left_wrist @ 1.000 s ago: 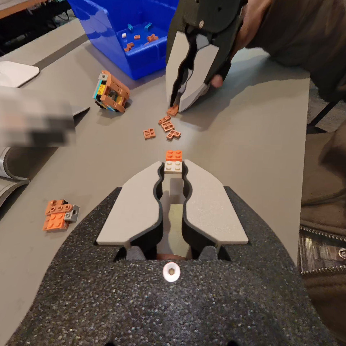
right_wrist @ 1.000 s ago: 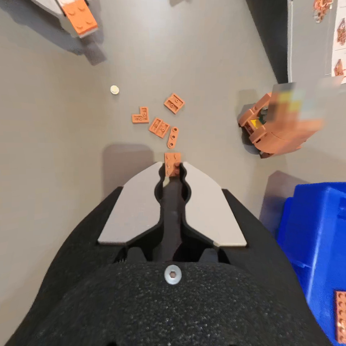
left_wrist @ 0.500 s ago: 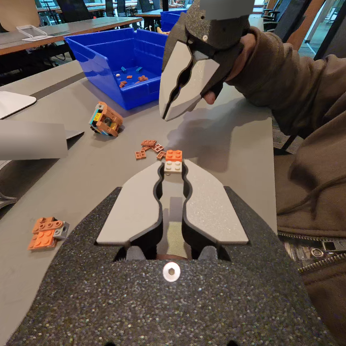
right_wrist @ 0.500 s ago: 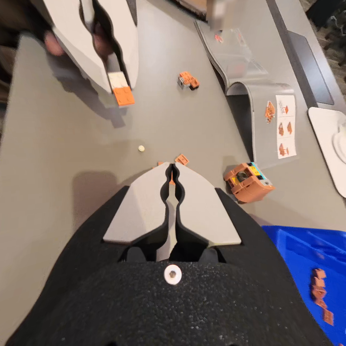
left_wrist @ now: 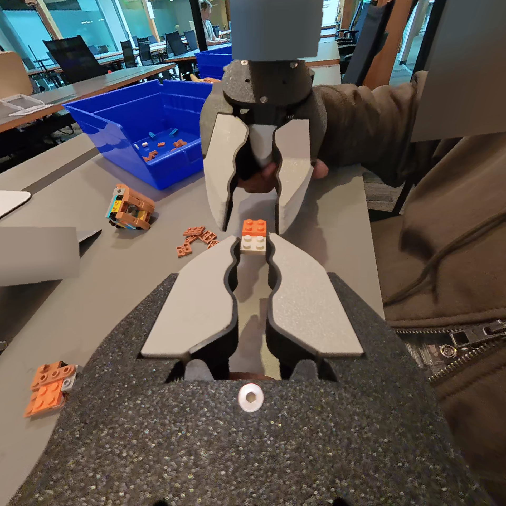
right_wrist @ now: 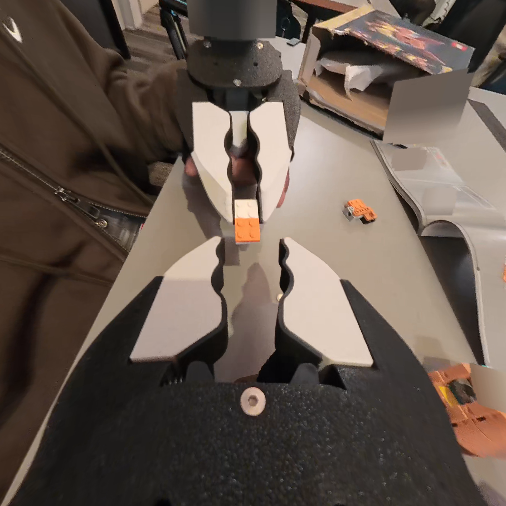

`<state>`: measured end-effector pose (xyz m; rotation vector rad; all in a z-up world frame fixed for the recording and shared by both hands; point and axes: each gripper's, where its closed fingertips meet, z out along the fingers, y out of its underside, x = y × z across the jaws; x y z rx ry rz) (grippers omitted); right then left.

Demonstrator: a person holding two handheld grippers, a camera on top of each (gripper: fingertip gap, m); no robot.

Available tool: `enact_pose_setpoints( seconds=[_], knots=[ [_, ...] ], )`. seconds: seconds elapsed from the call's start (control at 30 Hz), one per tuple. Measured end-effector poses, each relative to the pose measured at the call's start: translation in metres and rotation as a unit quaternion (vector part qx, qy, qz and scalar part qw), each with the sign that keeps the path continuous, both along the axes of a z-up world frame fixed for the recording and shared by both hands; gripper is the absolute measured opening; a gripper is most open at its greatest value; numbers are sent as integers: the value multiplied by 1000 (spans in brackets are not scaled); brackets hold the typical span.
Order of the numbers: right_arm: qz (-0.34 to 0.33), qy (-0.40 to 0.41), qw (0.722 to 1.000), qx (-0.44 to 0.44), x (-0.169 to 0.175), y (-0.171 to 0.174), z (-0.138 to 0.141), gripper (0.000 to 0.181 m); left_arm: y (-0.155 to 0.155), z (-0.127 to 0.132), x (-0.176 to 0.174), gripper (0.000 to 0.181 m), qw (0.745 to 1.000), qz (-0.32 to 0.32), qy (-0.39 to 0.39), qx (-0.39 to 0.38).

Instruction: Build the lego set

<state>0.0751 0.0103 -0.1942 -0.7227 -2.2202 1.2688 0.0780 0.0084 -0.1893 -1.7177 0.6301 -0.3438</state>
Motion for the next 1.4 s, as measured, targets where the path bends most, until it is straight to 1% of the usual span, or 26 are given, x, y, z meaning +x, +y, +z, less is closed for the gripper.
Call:
enact_pose_setpoints(
  seconds=[0.07, 0.13, 0.23, 0.3, 0.37, 0.43, 0.5, 0.6, 0.63, 0.7, 0.8, 0.9, 1.07, 1.2, 1.27, 1.33, 1.4],
  knots=[
    [1, 2, 1000, 1, -1, -2, -1, 30, 0, 0, 1, 17, 1000, 0, 6, 3],
    [0, 8, 1000, 5, -1, -3, -1, 17, 1, 1, -1, 17, 1000, 4, 4, 5],
    [-6, 24, 1000, 1, 0, 0, 3, 17, 2, 2, 0, 18, 1000, 5, -8, 3],
    [-15, 39, 999, 8, 2, 8, 6, 17, 6, 1, -3, 28, 1000, 14, -3, 0],
    [-43, 57, 997, 22, 2, 28, 10, 17, 9, 4, -6, 35, 1000, 21, -7, -1],
    [-95, 76, 992, 32, -1, 60, 18, 17, 16, 9, -9, 36, 999, 26, -20, -9],
    [-154, 89, 984, 32, -4, 95, 26, 17, 26, 12, -14, 36, 999, 35, -15, -33],
    [-207, 107, 972, 16, -5, 129, 33, 17, 51, 15, -16, 36, 995, 33, 51, -85],
    [-217, 110, 970, 13, -6, 135, 33, 17, 62, 12, -15, 36, 991, 23, 79, -105],
    [-231, 113, 966, 22, -7, 145, 30, 17, 82, -4, -13, 38, 980, -6, 128, -155],
    [-238, 110, 964, 37, -5, 150, 24, 17, 101, -38, -8, 44, 959, -51, 158, -230],
    [-237, 98, 966, 35, -4, 150, 19, 17, 114, -58, -15, 45, 952, -34, 164, -257],
    [-234, 82, 968, 45, -5, 147, 13, 17, 117, -64, -15, 43, 955, -29, 122, -268],
    [-236, 79, 967, 47, -6, 146, 10, 17, 121, -72, -16, 41, 953, -18, 104, -286],
    [-237, 80, 967, 49, -6, 146, 11, 17, 123, -71, -14, 37, 955, -18, 89, -283],
    [-238, 81, 967, 49, -6, 146, 11, 17, 124, -72, -16, 26, 955, -15, 90, -281],
    [-239, 81, 966, 48, -6, 147, 11, 17, 125, -72, -16, 25, 957, -14, 90, -275]
  ],
)
